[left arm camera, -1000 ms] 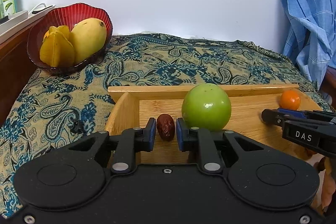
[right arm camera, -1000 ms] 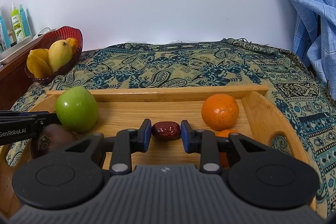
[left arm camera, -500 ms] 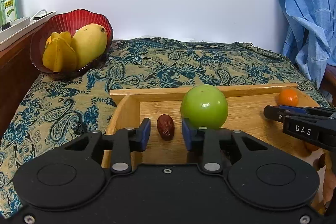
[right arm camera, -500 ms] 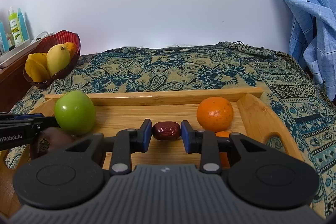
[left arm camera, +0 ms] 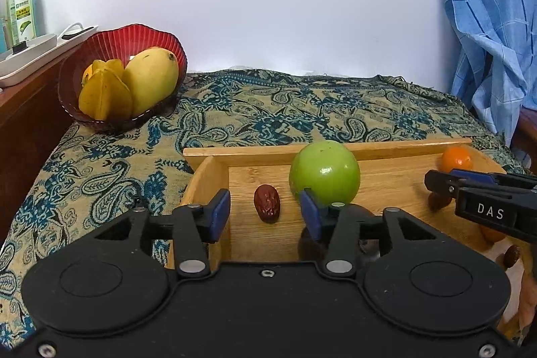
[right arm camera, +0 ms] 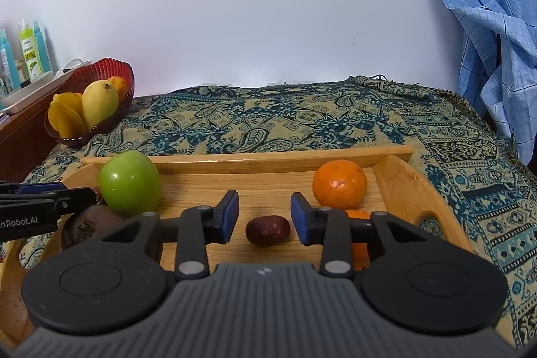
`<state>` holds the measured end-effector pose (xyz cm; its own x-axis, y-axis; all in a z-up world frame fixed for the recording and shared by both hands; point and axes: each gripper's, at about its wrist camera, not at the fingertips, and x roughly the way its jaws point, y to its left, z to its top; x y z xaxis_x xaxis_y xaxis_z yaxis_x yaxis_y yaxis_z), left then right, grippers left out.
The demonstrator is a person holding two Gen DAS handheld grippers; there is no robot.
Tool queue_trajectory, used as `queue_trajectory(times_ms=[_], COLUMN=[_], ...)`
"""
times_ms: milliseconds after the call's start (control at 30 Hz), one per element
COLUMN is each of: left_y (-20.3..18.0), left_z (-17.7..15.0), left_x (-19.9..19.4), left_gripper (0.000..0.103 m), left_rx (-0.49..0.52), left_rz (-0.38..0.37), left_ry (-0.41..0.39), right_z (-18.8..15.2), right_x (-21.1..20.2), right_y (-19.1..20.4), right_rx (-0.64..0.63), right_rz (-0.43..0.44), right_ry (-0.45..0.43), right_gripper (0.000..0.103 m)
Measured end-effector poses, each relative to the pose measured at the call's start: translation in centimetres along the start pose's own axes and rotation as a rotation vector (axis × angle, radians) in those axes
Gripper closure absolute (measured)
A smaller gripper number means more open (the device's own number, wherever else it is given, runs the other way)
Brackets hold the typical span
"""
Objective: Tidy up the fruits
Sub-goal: 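Lower the dates onto the tray and open both grippers, then withdraw both open grippers up and away from the tray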
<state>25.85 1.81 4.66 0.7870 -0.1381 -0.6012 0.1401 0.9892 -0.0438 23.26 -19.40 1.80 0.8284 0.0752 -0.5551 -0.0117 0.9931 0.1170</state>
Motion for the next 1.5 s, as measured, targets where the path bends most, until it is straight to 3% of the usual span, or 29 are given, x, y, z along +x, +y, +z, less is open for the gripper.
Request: queue_trajectory(times_ms=[667, 733, 800, 1033, 1367, 1433, 1500], left_y=[0.3, 0.2, -0.1, -1.7, -1.4, -1.6, -1.8], left_z=[-1.9, -2.2, -2.6, -3.6, -6.1, -6.5, -6.9], left_x=[-4.1, -4.8, -5.4, -6.9, -8.7, -9.2, -9.6], left_gripper=[0.044, 0.034, 0.03, 0.03, 0.028, 0.021, 0.021], left_rx=[-0.023, -0.028, -0.025, 0.045, 0.005, 0.013, 0.012], left_rz=[0.026, 0.004, -0.024, 0.004, 0.01, 0.015, 0.017], left_ry=[-0.022, -0.023, -0.029, -0.068, -0.071, -0.08, -0.089], right_z=[-1.8, -2.1, -2.4, -4.0, -6.1, -6.6, -7.1], right_x=[-4.9, -5.4, -5.7, -7.1, -9.5, -10.1, -10.5], right_y=[0.5, 0.6, 0.7, 0.8, 0.5, 0.5, 0.7], right_rx=[0.002, -0.003, -0.011, -0.006, 0.0, -0.001, -0.008], right_rz=[-0.03, -0.033, -0.036, -0.038, -0.052, -0.051, -0.053], right_ry=[-0.089, -0.1, -0.109, -0.127, -0.157, -0.161, -0.165], right_gripper=[0.019, 0.018, 0.017, 0.015, 0.013, 0.012, 0.011])
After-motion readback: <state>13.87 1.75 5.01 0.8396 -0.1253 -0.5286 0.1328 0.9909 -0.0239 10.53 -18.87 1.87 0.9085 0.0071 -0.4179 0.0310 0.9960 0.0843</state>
